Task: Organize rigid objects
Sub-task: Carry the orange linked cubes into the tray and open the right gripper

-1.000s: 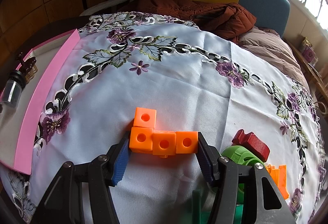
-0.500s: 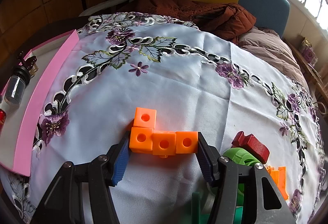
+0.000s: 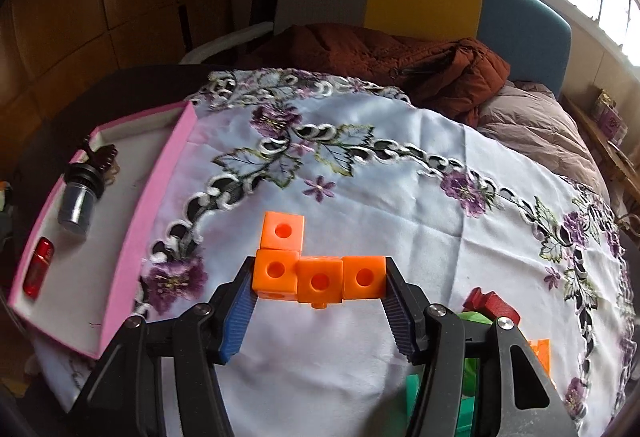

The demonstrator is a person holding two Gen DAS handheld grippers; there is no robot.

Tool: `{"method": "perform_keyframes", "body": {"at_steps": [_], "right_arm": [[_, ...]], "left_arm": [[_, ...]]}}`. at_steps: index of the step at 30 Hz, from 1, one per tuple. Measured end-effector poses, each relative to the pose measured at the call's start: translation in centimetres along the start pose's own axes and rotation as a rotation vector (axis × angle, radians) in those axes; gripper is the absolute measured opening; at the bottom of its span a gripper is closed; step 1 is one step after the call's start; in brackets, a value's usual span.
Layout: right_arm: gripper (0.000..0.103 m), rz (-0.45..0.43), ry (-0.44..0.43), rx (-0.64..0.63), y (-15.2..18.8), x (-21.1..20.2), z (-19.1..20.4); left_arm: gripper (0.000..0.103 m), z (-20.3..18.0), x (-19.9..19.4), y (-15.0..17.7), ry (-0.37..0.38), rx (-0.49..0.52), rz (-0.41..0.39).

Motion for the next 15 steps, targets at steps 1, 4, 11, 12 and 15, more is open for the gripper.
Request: {"method": "perform_keyframes", "body": {"at_steps": [1,4,11,12,15], "right_arm": [[0.060,-0.004,-0.024,-0.007,-0.2,-0.5,1.0],[0.060,-0.022,-0.088,-0.067,-0.4,-1.8,4.9],[0.060,0.093,-0.278,-0.248,1.2,-1.7,15.0],[0.060,0.123,-0.290,-0.272,1.7,-1.1,16.2],[0.060,0.200,-0.310,-0.310,3.0,1.2,18.6]], "left_arm": [[0.043,0.2,0.0,0.1,0.001,-0.004,0.002],[0.043,0.5,-0.1,0.4,0.003,-0.017,0.004],[0.043,1.7,-0.8,0.6,-0.001,-0.048,-0.018],[0.043,1.9,-0.9,0.6,-0.003,-0.053,-0.020],[0.043,2.4,-0.9,0.6,-0.008,-0.063,-0.018]]}}
Point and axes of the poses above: each gripper's, at about its wrist camera, not at the fingertips, and x roughly the way its jaws point, z to its left, y to its underside, the point moved 5 cm from there along x, roughly the way its jaws point, and after that the axes turned 7 degrees about x, right-handed, at the moved point
